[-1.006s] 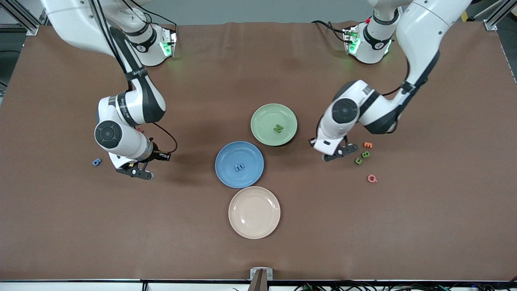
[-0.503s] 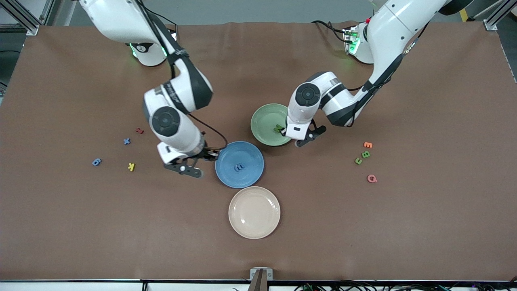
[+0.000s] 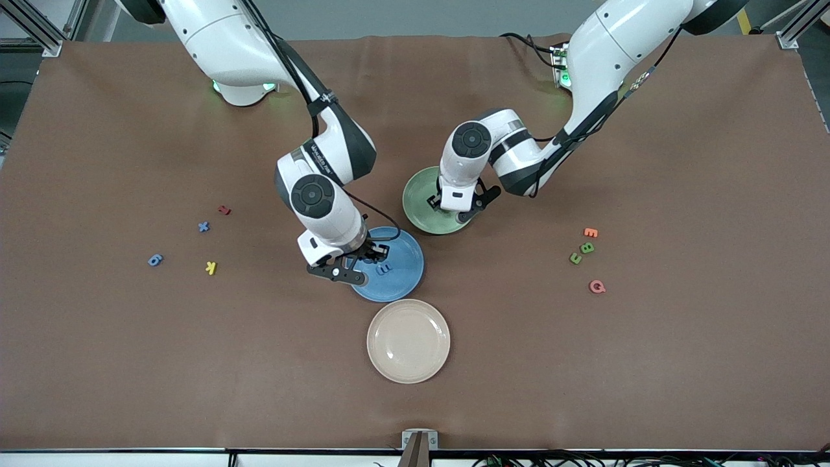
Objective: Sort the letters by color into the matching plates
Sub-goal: 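Move the right gripper to the blue letters while the left gripper returns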
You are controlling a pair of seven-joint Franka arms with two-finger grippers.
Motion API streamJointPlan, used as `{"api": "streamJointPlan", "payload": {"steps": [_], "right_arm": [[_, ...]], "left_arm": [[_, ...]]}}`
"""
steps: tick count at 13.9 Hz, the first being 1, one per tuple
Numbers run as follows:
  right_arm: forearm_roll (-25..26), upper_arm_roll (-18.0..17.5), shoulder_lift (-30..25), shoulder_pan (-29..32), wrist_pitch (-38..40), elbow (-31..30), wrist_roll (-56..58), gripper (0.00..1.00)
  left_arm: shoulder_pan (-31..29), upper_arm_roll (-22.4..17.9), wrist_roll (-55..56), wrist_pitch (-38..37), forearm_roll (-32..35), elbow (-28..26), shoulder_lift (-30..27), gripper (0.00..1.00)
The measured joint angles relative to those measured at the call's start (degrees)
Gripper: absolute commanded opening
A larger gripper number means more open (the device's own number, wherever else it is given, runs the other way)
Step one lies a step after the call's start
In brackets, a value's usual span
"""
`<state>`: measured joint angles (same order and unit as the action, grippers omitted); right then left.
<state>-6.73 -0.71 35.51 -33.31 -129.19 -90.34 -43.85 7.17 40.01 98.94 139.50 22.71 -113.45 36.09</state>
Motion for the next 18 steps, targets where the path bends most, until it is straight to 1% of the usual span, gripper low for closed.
{"api": "streamJointPlan", "payload": {"steps": [1, 2, 3, 4, 6, 8, 10, 12, 14, 16, 18], "right_arm": [[0.0, 0.0, 0.0, -0.2, 0.0, 0.0, 0.0, 0.26], [0.0, 0.0, 0.0, -0.4, 0.1, 0.0, 0.0, 0.52], [0.0, 0.0, 0.0, -0.7, 0.1, 0.0, 0.0, 0.91], [0.0, 0.0, 0.0, -1.1, 0.2, 0.0, 0.0, 1.00], [0.0, 0.0, 0.0, -1.5, 0.3, 0.0, -0.1, 1.00], [0.0, 0.1, 0.0, -1.5, 1.2, 0.2, 0.0, 1.00], [0.0, 0.7, -0.9, -1.3, 5.8, 1.2, 0.0, 1.00], [0.1, 1.3, -3.5, 0.3, 11.7, 2.0, 0.1, 1.00], [0.1, 1.7, -7.5, 4.6, 19.2, 2.3, 4.2, 1.00], [0.1, 2.1, -11.0, 10.8, 26.5, 2.3, 14.8, 1.00], [0.1, 2.2, -13.3, 17.9, 30.7, 1.4, 23.4, 1.00]], "left_arm": [[-0.9, -0.3, -0.1, -0.1, 0.6, 0.4, -0.4, 1.00], [-2.1, -0.9, -0.7, -0.1, 1.8, 0.9, -0.9, 1.00], [-4.1, -1.2, -2.1, -0.1, 3.1, 1.3, -1.5, 1.00], [-6.5, -1.4, -4.3, -0.1, 4.0, 1.8, -1.9, 1.00], [-11.3, -1.5, -9.8, -1.7, 5.2, 3.4, -2.6, 1.00], [-15.3, -1.6, -18.4, -6.1, 5.4, 6.4, -3.1, 1.00], [-18.8, -1.6, -26.6, -8.8, 5.4, 8.4, -3.2, 1.00], [-22.3, -1.6, -34.3, -9.4, 5.8, 8.5, -3.5, 0.99], [-25.8, -1.6, -41.4, -9.6, 6.7, 7.9, -4.4, 0.99], [-29.1, -1.5, -47.1, -9.9, 6.8, 6.2, -6.1, 0.99], [-32.3, -1.4, -50.0, -10.0, 6.8, 3.7, -7.8, 0.99]]}}
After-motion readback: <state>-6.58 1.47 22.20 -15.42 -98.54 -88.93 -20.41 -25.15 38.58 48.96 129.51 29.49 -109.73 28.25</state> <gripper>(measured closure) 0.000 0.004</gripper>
